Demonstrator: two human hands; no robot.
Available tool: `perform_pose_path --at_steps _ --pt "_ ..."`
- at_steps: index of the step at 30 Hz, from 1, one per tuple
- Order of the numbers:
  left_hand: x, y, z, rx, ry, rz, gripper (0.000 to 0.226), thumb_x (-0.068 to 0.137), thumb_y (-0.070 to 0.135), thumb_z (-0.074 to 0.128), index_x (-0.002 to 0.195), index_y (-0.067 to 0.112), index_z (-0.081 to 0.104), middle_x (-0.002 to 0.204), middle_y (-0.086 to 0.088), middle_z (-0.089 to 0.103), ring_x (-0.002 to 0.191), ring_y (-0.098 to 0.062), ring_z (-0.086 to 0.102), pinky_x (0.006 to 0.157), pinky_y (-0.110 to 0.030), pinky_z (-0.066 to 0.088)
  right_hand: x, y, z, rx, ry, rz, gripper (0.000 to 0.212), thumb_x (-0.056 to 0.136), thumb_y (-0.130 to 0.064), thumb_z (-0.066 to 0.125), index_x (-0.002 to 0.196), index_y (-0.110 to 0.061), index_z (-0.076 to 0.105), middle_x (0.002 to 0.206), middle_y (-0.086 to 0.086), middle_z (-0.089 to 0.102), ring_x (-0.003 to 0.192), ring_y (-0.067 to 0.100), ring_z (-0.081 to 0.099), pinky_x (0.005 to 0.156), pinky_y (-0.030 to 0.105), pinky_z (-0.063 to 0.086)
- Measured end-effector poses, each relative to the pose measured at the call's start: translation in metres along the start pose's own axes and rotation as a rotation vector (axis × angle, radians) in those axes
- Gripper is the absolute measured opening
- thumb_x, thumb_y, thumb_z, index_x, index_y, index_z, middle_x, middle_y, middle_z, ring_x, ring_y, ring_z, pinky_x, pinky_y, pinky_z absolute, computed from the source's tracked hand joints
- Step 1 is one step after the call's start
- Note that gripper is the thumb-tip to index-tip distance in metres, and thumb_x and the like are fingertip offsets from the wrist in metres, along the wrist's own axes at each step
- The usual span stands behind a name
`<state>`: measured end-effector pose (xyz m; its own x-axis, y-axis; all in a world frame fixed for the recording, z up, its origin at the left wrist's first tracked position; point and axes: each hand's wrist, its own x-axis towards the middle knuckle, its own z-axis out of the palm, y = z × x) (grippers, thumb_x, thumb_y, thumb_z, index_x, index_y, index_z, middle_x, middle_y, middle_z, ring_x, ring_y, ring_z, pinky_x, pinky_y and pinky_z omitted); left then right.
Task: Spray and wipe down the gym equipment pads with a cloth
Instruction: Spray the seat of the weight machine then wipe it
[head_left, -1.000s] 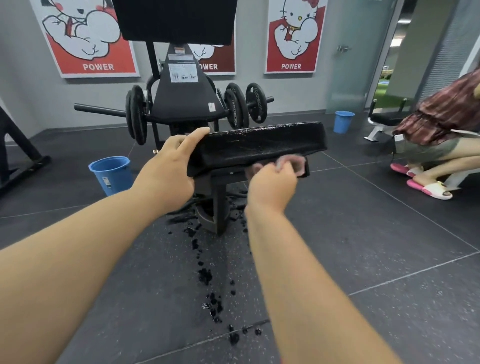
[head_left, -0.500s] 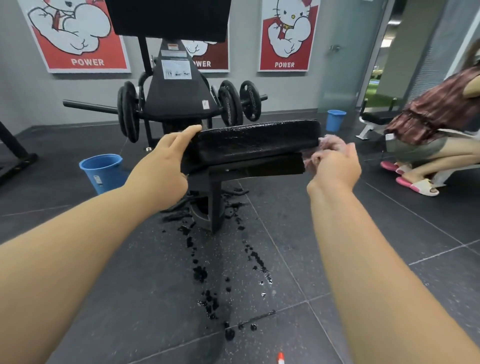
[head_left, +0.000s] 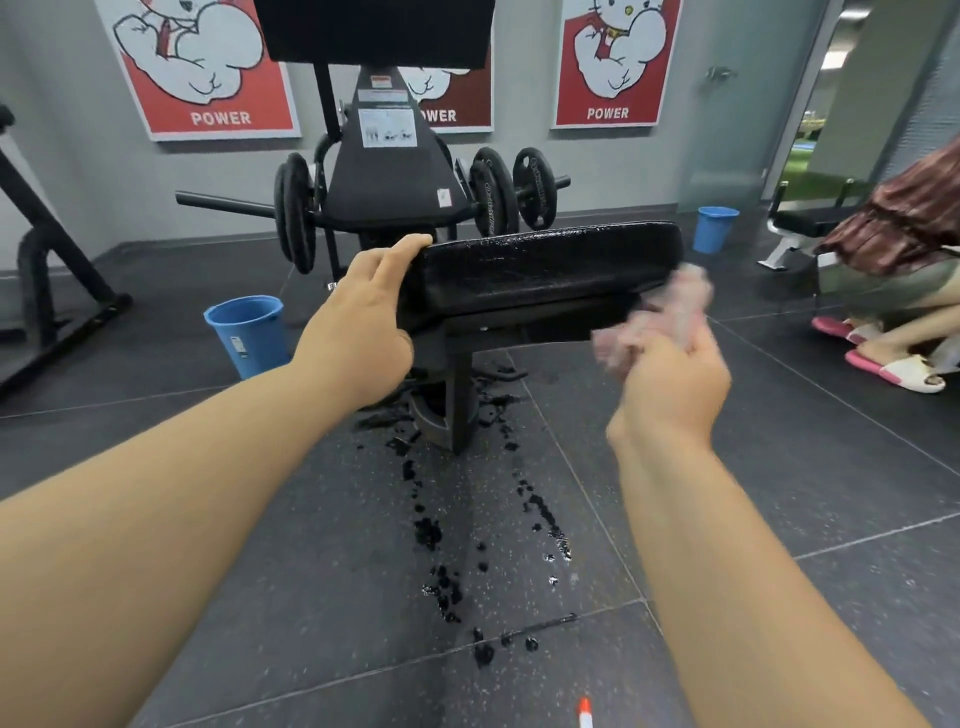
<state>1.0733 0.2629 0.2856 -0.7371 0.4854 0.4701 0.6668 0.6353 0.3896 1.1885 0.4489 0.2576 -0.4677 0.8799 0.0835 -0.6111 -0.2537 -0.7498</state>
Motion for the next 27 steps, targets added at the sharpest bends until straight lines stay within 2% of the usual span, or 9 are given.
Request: perform_pose_path --at_steps 4,8,11,14,18,20,22,24,27 --pt "0.000 0.002 -0.003 -0.018 -0.034 -0.017 0.092 0.080 -0.008 0.048 0.150 0.044 0.017 0.150 0.006 0.028 0.107 -0.025 0.050 0.074 -0.033 0.042 0.015 -0.004 0.030 0.115 0.106 0.166 0.025 0.103 -0.011 0.036 0.093 -0.032 0.044 0.046 -0.007 0.045 0.036 0.008 0.041 0.045 0.016 0.039" --pt "0.000 -0.002 -0.005 -0.111 -0.073 -0.024 0.100 0.075 -0.015 0.042 0.150 0.047 0.018 0.154 0.011 0.024 0.110 -0.022 0.051 0.084 -0.033 0.046 -0.039 0.037 0.069 -0.276 -0.080 0.074 0.058 0.084 0.007 0.055 0.119 -0.033 0.032 0.120 0.032 0.056 0.098 0.045 0.063 0.088 0.053 0.053" --pt "0.005 -0.013 -0.009 -0.195 -0.122 -0.056 0.105 0.073 -0.019 0.035 0.148 0.053 0.019 0.158 0.015 0.022 0.140 -0.016 0.034 0.109 -0.034 0.039 -0.070 0.046 0.073 -0.182 -0.216 0.189 0.040 0.084 0.002 0.051 0.120 -0.016 0.048 0.094 0.017 0.065 0.075 0.025 0.068 0.071 0.036 0.058" --pt "0.010 -0.024 -0.018 -0.251 -0.191 -0.089 0.108 0.073 -0.021 0.032 0.143 0.061 0.022 0.159 0.014 0.026 0.141 -0.011 0.033 0.108 -0.030 0.037 -0.063 0.028 0.056 0.056 -0.306 0.379 0.034 0.090 0.016 0.032 0.092 -0.015 0.045 0.056 -0.002 0.040 0.045 0.010 0.039 0.051 0.022 0.037" --pt "0.012 -0.024 -0.019 -0.283 -0.194 -0.107 0.107 0.073 -0.022 0.030 0.143 0.059 0.026 0.160 0.011 0.026 0.143 -0.017 0.032 0.106 -0.031 0.039 -0.048 0.009 0.056 0.127 -0.141 0.622 0.025 0.096 0.012 0.027 0.106 0.014 0.050 0.082 0.010 0.061 0.056 0.012 0.062 0.071 0.023 0.057" --pt "0.011 -0.020 -0.019 -0.281 -0.194 -0.108 0.107 0.073 -0.022 0.030 0.144 0.057 0.026 0.160 0.009 0.025 0.144 -0.019 0.032 0.110 -0.034 0.038 -0.047 0.009 0.072 0.077 -0.170 0.755 0.041 0.094 0.013 0.024 0.127 0.021 0.047 0.123 0.020 0.064 0.105 0.027 0.070 0.091 0.031 0.054" --pt "0.010 -0.018 -0.022 -0.266 -0.205 -0.099 0.106 0.073 -0.022 0.030 0.145 0.055 0.025 0.161 0.007 0.025 0.144 -0.021 0.031 0.112 -0.037 0.037 -0.045 0.009 0.086 0.069 -0.170 0.833 0.047 0.093 0.010 0.021 0.129 0.016 0.051 0.142 0.022 0.045 0.131 0.035 0.048 0.087 0.037 0.057" --pt "0.008 -0.015 -0.023 -0.247 -0.201 -0.107 0.104 0.075 -0.022 0.030 0.147 0.053 0.024 0.160 0.007 0.026 0.143 -0.023 0.034 0.112 -0.039 0.038 -0.042 0.005 0.090 0.050 -0.178 0.845 0.035 0.095 0.008 0.023 0.101 0.009 0.058 0.138 0.016 0.054 0.129 0.037 0.052 0.063 0.039 0.061" --pt "0.004 -0.011 -0.019 -0.261 -0.170 -0.101 0.102 0.076 -0.022 0.029 0.147 0.050 0.026 0.158 0.007 0.030 0.138 -0.026 0.040 0.109 -0.037 0.040 -0.031 -0.003 0.085 0.037 -0.204 0.840 0.032 0.095 0.009 0.027 0.102 0.007 0.058 0.105 0.021 0.061 0.098 0.037 0.064 0.059 0.041 0.059"
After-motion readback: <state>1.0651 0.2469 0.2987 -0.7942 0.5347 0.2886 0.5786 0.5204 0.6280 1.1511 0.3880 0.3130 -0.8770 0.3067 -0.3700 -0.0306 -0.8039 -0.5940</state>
